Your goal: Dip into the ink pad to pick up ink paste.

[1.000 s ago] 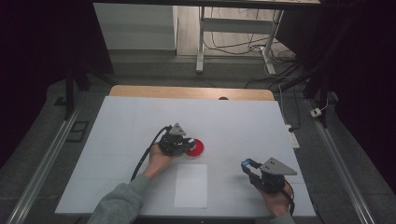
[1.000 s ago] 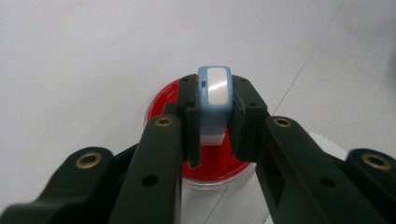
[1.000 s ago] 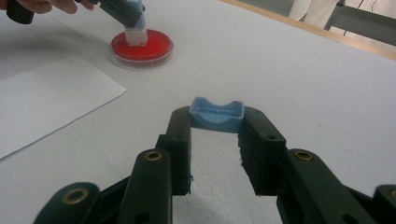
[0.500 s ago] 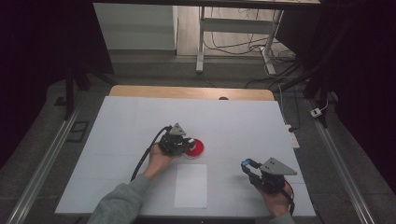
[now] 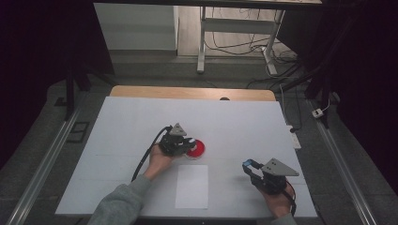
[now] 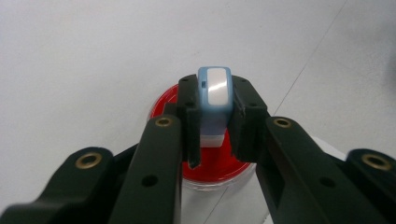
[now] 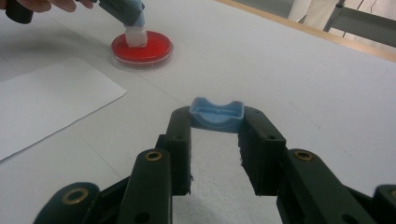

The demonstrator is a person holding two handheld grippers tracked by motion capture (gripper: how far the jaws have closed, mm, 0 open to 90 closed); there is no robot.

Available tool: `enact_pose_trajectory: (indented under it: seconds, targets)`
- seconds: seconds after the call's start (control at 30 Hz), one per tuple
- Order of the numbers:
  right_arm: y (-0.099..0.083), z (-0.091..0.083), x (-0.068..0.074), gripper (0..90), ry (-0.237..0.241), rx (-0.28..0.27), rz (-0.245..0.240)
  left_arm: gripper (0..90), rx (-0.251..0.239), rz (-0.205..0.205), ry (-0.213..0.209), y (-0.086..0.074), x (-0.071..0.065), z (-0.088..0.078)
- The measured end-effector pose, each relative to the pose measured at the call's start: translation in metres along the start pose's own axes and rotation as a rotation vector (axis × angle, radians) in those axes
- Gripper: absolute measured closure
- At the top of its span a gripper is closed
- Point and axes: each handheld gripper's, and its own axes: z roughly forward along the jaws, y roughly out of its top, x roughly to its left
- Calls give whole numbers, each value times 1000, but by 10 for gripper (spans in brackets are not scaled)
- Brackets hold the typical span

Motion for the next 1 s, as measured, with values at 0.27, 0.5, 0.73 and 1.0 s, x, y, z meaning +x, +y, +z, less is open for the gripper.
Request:
enact_pose_trajectory:
  seconds: [0.27,0.5,0.73,1.0]
  targets:
    - [0,-1,0,651,2,-2,1,761,-8,3,-5,1,-1,-2]
    - [0,-1,0,651,1,-3,2,761,-38,-5,-9,3,-1,-9]
    - [0,-1,0,651,-1,-2,1,761,-69,-12,-18,7,-1,-19]
    - [1,-1,0,651,0,-2,1,761,-101,-28,-26,9,-1,-31]
